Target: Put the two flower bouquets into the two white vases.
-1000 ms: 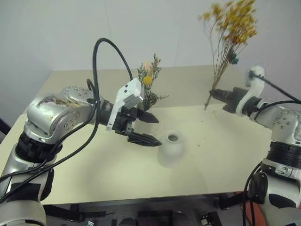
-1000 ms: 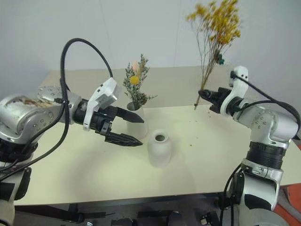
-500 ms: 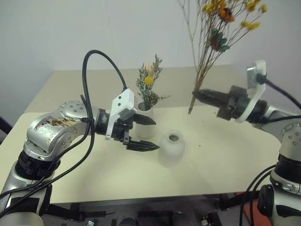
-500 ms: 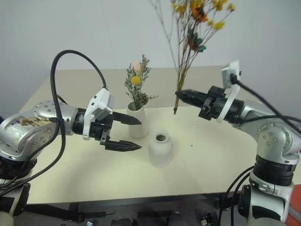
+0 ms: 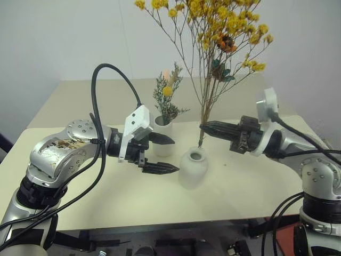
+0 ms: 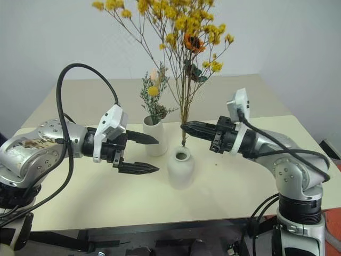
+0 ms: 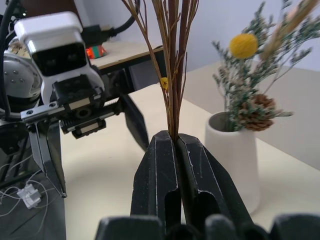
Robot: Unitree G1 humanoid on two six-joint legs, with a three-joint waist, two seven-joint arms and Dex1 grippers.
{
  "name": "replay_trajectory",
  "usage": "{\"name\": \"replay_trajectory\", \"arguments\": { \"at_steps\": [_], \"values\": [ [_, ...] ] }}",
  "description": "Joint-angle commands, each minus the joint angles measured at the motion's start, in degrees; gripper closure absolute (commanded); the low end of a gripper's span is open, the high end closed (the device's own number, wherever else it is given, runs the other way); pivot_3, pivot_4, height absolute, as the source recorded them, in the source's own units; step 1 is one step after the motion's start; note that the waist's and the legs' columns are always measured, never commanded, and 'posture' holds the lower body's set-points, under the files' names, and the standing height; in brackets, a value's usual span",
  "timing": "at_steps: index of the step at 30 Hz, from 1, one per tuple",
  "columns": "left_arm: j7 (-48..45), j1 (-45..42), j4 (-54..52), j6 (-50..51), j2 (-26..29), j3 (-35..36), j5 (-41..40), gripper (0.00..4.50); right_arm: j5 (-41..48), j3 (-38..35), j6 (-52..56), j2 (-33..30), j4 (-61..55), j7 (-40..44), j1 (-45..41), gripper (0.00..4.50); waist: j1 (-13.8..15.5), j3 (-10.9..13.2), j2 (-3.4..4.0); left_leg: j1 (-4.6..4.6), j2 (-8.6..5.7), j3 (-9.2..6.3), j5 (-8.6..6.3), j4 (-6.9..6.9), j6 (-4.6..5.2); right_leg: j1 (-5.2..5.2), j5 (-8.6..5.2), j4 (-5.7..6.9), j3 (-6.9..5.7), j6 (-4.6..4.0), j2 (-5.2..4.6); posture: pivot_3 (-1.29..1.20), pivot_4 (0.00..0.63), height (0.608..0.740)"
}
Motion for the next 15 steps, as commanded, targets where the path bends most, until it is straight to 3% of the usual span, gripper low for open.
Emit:
{"name": "replay_trajectory", "arguments": {
  "at_steps": [1,12,15],
  "values": [
    [-0.13,-0.28,-1.65,-1.15,0.74,1.73,0.14,0.0,-1.07,0.92,-3.5,-0.54,-2.58,0.26,1.11,4.49,0.05,0.0,0.0,0.0,0.0,0.0,0.0,0.0,0.0,0.0,0.0,0.0,0.0,0.0,0.0,0.0,0.15,0.74],
    [0.41,-0.12,-2.21,-0.66,0.9,1.88,-0.15,0.0,-2.27,3.76,-6.44,-1.8,-3.17,1.76,3.88,4.49,0.04,0.0,0.0,0.02,0.01,0.0,0.0,0.0,0.0,0.01,0.0,-0.01,0.0,0.0,0.02,0.0,0.15,0.74],
    [0.69,-0.03,-2.42,-0.49,0.85,1.93,-0.25,0.0,-2.38,4.18,-7.0,-2.08,-3.18,1.79,4.25,3.67,0.01,0.0,0.0,0.02,0.01,0.0,0.0,0.0,0.0,0.01,0.0,-0.01,0.0,0.0,0.02,0.0,0.15,0.74]
  ]
}}
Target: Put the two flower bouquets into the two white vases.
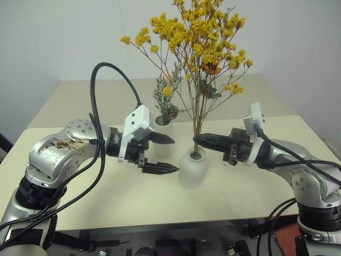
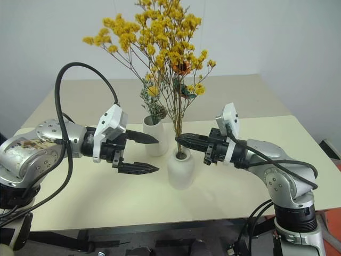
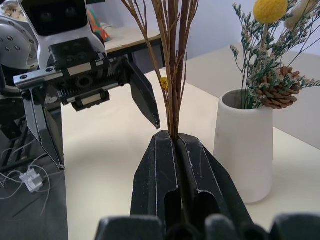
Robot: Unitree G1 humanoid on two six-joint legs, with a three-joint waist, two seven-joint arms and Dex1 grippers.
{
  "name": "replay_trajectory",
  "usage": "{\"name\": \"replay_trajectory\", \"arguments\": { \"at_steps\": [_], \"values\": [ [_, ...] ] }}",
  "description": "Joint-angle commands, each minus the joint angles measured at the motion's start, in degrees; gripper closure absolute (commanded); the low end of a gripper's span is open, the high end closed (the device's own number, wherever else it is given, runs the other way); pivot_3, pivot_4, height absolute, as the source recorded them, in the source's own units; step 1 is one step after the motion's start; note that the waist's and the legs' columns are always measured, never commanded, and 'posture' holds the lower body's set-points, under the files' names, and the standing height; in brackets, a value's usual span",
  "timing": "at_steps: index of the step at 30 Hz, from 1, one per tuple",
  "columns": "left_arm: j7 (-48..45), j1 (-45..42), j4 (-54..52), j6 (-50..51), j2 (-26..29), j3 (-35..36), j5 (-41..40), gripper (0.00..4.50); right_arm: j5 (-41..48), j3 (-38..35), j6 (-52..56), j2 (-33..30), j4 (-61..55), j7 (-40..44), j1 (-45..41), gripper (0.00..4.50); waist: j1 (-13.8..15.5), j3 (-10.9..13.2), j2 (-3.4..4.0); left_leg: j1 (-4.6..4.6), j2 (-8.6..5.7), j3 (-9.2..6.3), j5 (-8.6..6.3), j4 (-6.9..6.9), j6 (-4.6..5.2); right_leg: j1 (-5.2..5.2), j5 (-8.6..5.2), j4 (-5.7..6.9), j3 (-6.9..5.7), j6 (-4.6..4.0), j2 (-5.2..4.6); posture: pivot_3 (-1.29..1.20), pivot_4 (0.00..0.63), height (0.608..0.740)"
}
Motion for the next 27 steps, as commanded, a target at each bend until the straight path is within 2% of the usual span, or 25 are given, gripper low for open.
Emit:
{"name": "replay_trajectory", "arguments": {
  "at_steps": [1,11,27],
  "values": [
    [0.45,-0.06,-1.79,-0.38,0.53,1.88,-0.28,0.0,-0.08,-0.31,-2.17,-0.76,-2.35,0.62,0.15,3.35,-0.01,0.0,0.0,0.0,0.0,0.0,0.0,0.0,0.0,0.0,0.0,0.0,0.0,0.0,0.0,0.0,0.15,0.74],
    [1.06,0.0,-1.95,-0.57,0.19,1.83,-0.45,0.0,-0.84,0.25,-3.96,-2.08,-2.03,1.69,0.83,0.04,0.01,0.0,0.0,0.0,0.01,0.0,0.0,0.0,0.0,0.0,0.0,0.0,0.0,0.0,0.0,0.0,0.15,0.74],
    [1.67,-0.16,-1.84,-0.4,-0.1,1.71,-0.23,0.0,-1.64,0.14,-3.84,-3.83,-2.41,0.66,3.22,0.04,0.02,0.0,0.0,0.0,-0.01,0.0,0.0,0.0,0.0,0.02,-0.01,-0.01,0.0,0.01,-0.01,0.0,0.15,0.74]
  ]
}}
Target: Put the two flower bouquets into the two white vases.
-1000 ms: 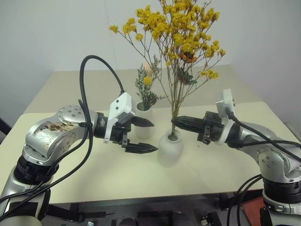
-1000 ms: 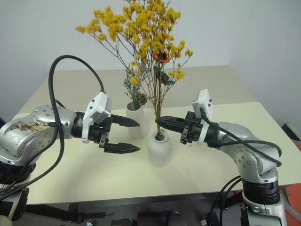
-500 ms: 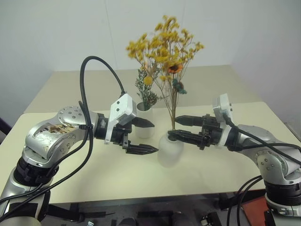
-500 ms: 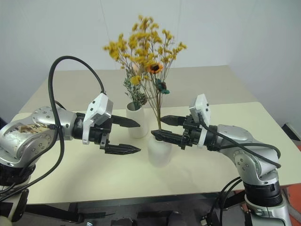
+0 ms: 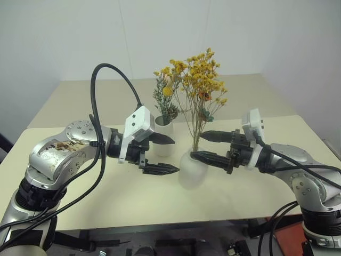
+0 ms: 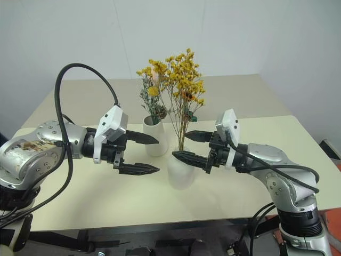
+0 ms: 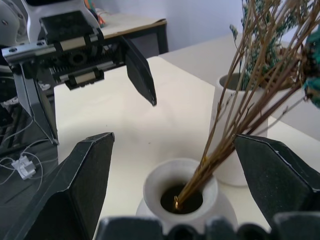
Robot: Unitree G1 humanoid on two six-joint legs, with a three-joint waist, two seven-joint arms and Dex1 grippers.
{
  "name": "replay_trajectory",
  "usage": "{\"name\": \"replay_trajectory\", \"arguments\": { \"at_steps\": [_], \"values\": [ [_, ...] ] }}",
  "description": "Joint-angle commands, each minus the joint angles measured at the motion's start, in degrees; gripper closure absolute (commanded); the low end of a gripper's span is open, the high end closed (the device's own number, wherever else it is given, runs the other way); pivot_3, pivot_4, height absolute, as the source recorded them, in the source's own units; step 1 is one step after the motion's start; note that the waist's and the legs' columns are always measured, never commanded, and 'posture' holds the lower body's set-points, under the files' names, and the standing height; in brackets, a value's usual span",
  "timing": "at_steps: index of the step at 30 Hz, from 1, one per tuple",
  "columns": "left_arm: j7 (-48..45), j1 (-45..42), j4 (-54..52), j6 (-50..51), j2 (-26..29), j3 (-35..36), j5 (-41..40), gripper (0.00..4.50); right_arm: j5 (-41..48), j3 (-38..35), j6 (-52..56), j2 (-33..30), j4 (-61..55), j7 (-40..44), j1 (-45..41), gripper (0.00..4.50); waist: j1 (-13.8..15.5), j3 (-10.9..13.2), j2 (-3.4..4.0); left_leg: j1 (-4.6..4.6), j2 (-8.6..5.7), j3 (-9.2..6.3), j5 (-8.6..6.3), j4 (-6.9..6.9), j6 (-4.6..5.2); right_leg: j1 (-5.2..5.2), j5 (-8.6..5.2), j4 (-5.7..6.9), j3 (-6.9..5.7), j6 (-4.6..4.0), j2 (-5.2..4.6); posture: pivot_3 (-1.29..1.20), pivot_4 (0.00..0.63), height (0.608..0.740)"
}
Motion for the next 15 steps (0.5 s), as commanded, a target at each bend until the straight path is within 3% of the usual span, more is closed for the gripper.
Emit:
{"name": "replay_trajectory", "arguments": {
  "at_steps": [1,15],
  "values": [
    [0.5,-0.64,-1.15,-0.42,-0.05,1.54,-0.19,0.0,-0.32,-0.14,0.1,-0.35,-1.62,-1.55,-1.16,0.04,-0.03,0.0,0.0,0.0,0.0,0.0,0.0,0.0,0.0,0.0,0.0,0.0,0.0,0.0,0.0,0.0,0.15,0.74],
    [1.85,-0.72,-2.07,0.81,-0.72,1.83,-1.06,0.0,7.72,-2.28,9.45,6.78,7.35,-9.57,-9.53,0.04,-0.11,0.0,0.0,0.04,0.03,0.0,0.0,0.0,0.0,0.02,0.01,0.01,0.01,-0.02,0.03,0.0,0.15,0.74]
  ]
}}
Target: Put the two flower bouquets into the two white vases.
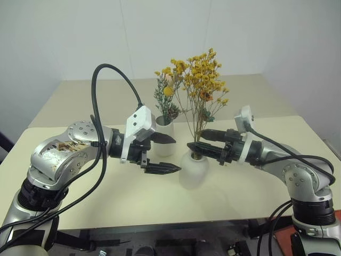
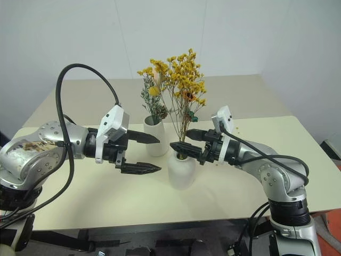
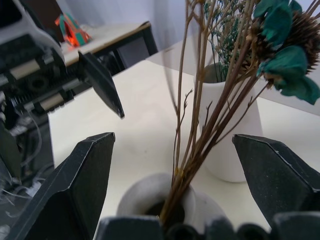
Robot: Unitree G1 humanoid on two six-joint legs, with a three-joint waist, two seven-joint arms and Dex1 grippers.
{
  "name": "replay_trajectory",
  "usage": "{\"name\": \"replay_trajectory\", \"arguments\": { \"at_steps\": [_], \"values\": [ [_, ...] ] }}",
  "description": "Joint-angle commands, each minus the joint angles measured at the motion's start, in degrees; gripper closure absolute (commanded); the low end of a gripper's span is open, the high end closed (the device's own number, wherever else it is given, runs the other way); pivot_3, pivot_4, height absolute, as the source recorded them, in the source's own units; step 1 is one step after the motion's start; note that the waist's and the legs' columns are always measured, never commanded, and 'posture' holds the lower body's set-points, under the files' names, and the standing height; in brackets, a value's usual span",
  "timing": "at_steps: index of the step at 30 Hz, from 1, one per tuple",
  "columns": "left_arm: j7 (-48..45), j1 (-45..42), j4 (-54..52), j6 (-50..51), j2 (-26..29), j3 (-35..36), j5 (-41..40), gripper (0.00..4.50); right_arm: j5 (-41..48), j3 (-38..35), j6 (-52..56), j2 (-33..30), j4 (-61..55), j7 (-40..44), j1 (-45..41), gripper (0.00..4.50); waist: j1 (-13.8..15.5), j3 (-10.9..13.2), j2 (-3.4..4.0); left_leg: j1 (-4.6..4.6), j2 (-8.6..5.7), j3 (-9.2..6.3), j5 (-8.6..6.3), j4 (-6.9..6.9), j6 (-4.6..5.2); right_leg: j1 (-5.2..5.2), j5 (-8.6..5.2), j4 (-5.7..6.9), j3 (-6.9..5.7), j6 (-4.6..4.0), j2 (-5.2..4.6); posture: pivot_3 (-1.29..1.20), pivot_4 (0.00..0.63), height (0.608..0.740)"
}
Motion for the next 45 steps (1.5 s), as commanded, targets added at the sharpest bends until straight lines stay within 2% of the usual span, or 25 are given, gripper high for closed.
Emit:
{"name": "replay_trajectory", "arguments": {
  "at_steps": [1,16,31,40,45],
  "values": [
    [0.54,-0.75,-1.71,0.06,0.13,1.79,-0.76,0.0,2.36,-2.23,0.42,1.06,0.57,-0.67,-2.51,0.04,-0.12,0.0,0.0,0.01,0.0,0.0,0.0,0.0,0.0,0.0,0.0,0.01,0.01,0.0,0.0,0.0,0.15,0.74],
    [0.66,-0.69,-1.65,-0.39,0.7,1.24,-0.56,0.0,12.8,-7.81,0.53,-3.95,-3.81,6.23,1.93,0.04,-0.08,0.0,0.0,0.05,0.02,0.0,0.0,0.0,0.0,0.05,0.0,0.0,0.0,0.01,0.02,0.0,0.15,0.74],
    [-0.32,-0.95,-1.67,-0.65,0.93,0.67,0.84,0.0,-0.28,-1.7,-6.55,-9.99,-4.42,12.87,9.2,0.04,0.08,0.0,0.0,0.01,0.0,0.0,0.0,0.0,0.0,0.07,-0.02,-0.05,-0.02,0.03,0.01,0.0,0.15,0.74],
    [-1.78,1.59,-1.29,-1.63,2.74,2.73,1.12,0.0,-0.84,-5.41,-7.29,-14.96,-3.87,17.13,10.05,0.04,0.03,0.0,-0.01,0.05,0.01,0.0,0.0,0.0,0.0,0.1,-0.02,-0.04,-0.03,0.03,0.01,0.0,0.15,0.74],
    [-2.89,7.21,0.16,-4.45,7.38,5.33,3.65,0.0,-1.65,-8.16,-8.28,-19.34,-3.52,19.96,11.17,0.04,0.03,0.0,-0.01,0.05,0.03,0.0,-0.01,-0.01,0.01,0.1,-0.02,-0.06,-0.04,0.03,0.02,0.0,0.15,0.74]
  ]
}}
